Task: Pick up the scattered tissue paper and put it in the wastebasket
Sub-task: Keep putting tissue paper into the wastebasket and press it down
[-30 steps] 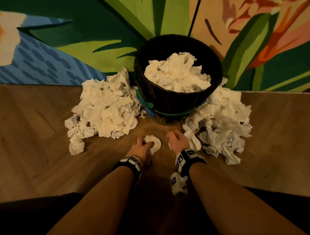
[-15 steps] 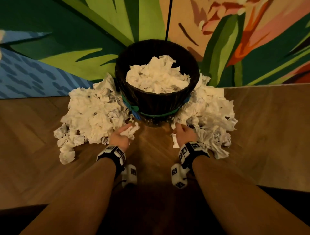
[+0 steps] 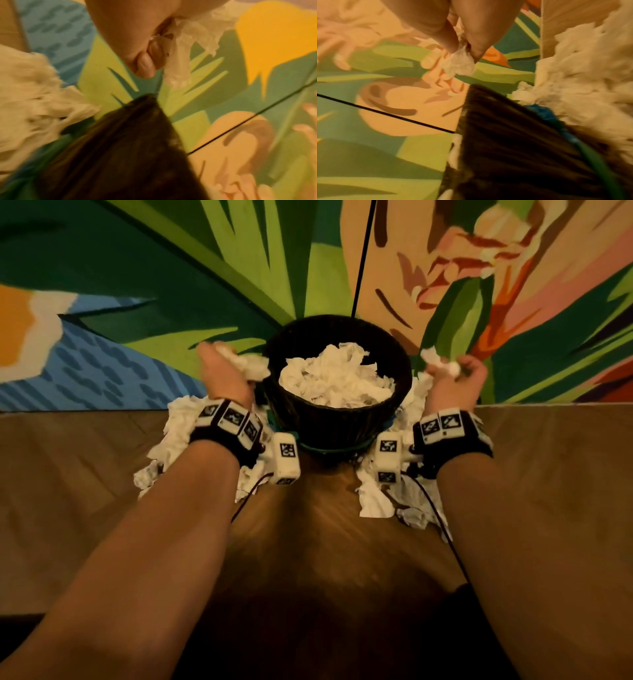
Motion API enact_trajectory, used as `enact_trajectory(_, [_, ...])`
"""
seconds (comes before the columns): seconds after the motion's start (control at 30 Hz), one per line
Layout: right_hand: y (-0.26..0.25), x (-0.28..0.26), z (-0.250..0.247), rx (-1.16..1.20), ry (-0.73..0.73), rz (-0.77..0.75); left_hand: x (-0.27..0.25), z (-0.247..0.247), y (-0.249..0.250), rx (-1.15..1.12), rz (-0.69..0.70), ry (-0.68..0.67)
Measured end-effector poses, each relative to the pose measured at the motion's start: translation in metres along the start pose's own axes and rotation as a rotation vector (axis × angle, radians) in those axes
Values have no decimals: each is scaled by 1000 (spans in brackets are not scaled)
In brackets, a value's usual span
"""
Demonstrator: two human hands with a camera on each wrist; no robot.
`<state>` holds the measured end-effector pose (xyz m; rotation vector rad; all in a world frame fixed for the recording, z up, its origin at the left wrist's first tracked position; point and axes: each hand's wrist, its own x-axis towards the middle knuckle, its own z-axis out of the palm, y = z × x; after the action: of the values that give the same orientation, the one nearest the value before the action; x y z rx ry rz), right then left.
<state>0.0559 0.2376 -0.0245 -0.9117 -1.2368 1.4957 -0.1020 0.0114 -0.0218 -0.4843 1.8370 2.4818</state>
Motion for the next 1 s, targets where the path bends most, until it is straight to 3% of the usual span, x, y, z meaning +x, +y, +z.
enact_trajectory(0.07, [-16,-3,14,42,-96,-39,-11,23,16,151,110,-76])
enact_trajectory(0.13, [-21,-11,27,-63,-230,-84,-28,44,17,330,239,-228])
enact_trajectory(0.27, [0,-30,37,-618,-480,-322,-54,56,1,708,496,-593])
enact_trajectory(0.33, [15,-31,34,-883,-592,-441,-52,54,-12,1018,587,-699])
enact_trajectory(0.4, [25,-29,32,-1052,-663,-559,-49,52,-20,1271,607,-740])
enact_trajectory(0.5, [29,-26,33,-1158,-656,-638,-46,51,-23,1433,623,-730])
enact_trajectory(0.63, [25,-29,38,-1303,-722,-600,-45,52,-19,1513,601,-817])
enact_trajectory(0.8, [24,-27,37,-1194,-744,-551,-46,56,-15,1534,575,-845])
enact_trajectory(1.0, [24,-30,45,-1489,-750,-557,-49,61,-24,1847,572,-892])
